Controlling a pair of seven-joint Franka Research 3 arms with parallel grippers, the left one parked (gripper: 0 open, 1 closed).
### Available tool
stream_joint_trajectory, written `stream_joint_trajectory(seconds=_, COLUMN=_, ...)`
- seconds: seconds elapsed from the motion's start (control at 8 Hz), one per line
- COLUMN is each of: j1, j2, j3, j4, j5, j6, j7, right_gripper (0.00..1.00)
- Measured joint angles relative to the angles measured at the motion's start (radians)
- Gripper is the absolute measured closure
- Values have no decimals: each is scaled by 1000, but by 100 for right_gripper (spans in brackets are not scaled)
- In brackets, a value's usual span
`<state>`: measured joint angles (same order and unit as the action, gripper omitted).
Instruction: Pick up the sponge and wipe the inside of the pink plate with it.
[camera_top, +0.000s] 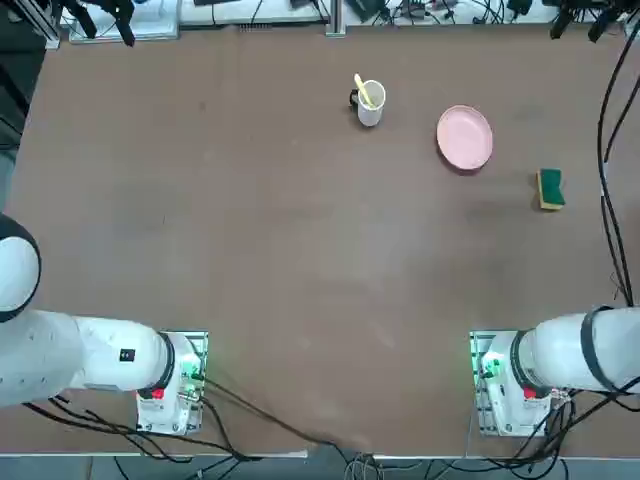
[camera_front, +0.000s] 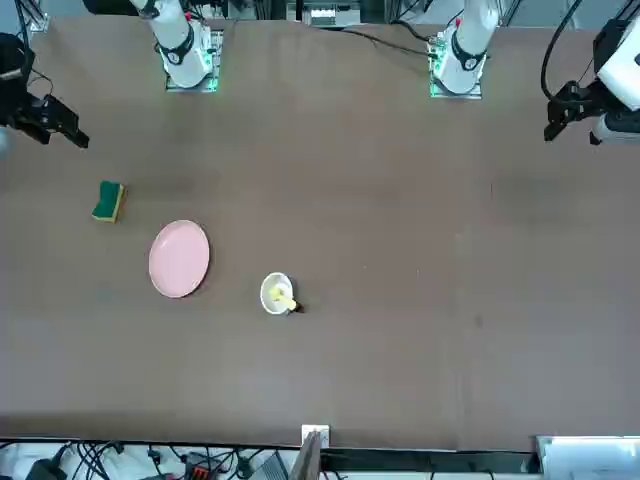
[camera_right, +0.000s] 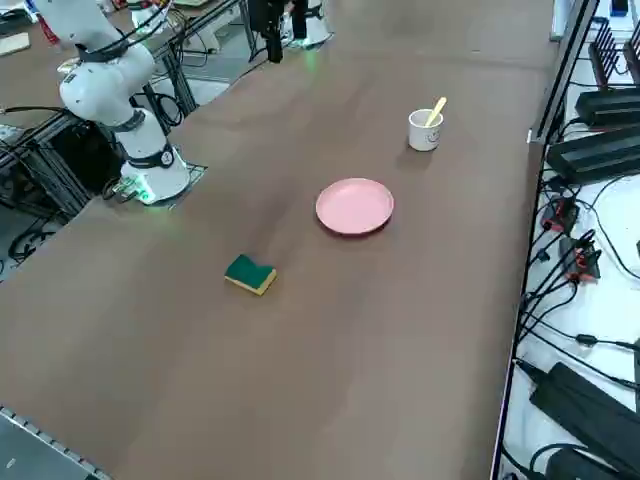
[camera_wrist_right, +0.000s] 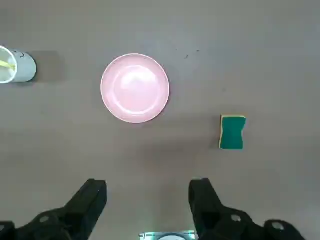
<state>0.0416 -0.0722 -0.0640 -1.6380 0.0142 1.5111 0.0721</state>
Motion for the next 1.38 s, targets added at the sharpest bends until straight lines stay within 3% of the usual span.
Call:
stream_joint_trajectory(seconds=0.5, j1=-3, j2=19, j3=-1, j4=6, j5=-3, j6=-2, j7=0, right_gripper=0)
stream_joint_trajectory(seconds=0.88, j1=-91, j2=103, j3=-12, j4=-21, j5=-11, j6=40, j7=-59, right_gripper=0)
stream_joint_trajectory(seconds=1.38, j1=-259, j2=170, j3=-18, j4=-259, j5=-12, j6=353, j7=-286, right_gripper=0)
